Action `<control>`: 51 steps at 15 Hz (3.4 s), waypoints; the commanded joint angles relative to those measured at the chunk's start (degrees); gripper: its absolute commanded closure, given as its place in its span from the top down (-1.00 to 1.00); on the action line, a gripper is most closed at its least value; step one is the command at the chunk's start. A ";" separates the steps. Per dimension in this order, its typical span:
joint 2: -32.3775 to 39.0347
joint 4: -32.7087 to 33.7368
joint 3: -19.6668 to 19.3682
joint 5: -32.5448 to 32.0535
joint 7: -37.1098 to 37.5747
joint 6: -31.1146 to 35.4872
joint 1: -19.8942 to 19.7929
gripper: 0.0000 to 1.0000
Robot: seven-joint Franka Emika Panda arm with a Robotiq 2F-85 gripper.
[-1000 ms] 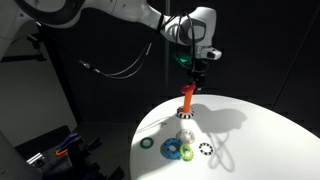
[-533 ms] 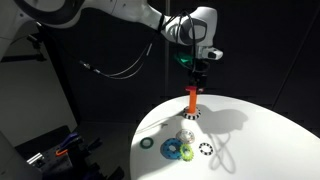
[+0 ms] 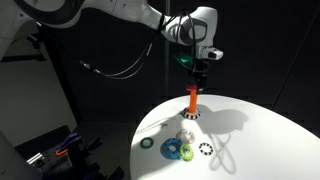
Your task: Remove the top two circular objects on the orange object then put the pink object
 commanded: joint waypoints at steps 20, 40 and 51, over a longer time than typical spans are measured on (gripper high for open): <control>0.85 2.24 -0.01 0.32 0.73 5.03 -1.57 1.00; 2.19 2.44 -0.11 -0.07 0.90 6.94 -1.44 1.00; 3.97 4.07 -0.39 -0.22 1.16 7.95 -1.72 1.00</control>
